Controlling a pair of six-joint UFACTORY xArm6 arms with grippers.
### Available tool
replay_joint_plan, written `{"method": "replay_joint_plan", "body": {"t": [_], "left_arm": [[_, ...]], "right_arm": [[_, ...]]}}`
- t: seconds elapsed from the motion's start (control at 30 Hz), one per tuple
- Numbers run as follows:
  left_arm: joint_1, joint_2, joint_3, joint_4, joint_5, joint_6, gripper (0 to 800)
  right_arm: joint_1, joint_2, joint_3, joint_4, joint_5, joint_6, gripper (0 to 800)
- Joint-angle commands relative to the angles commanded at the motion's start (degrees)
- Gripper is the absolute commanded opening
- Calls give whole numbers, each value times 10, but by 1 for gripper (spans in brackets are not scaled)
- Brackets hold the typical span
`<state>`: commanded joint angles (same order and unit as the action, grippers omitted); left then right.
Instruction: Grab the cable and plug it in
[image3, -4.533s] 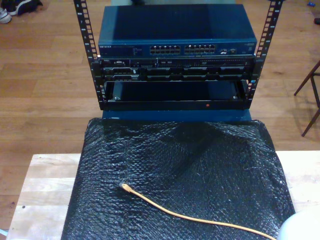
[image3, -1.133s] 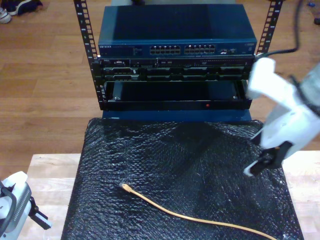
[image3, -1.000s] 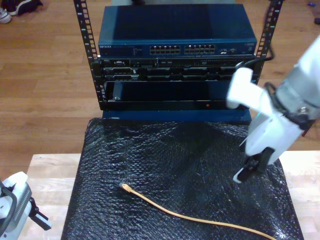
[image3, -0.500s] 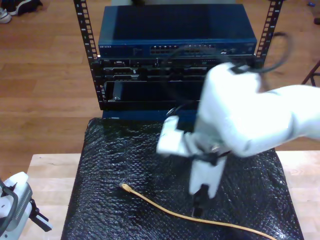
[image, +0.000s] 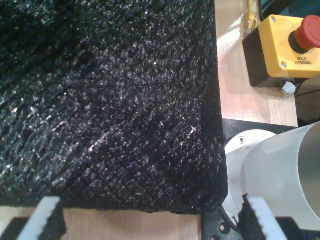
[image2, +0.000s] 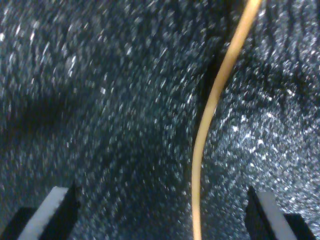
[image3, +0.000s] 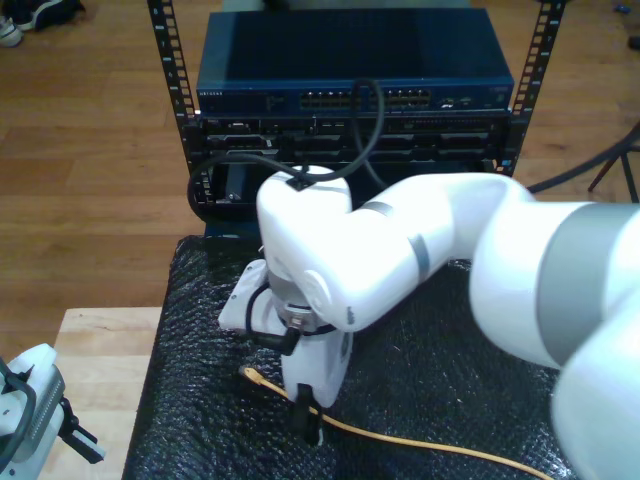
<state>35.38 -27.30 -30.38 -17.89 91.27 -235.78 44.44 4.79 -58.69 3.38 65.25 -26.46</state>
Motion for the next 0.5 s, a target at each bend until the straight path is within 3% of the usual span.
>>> {"method": "replay_joint_plan", "body": {"t": [0.5], "left_arm": [[0, 6, 0, 0, 0, -1, 800]], "right_arm": [[27, 113, -98, -3, -2, 59, 753]]}}
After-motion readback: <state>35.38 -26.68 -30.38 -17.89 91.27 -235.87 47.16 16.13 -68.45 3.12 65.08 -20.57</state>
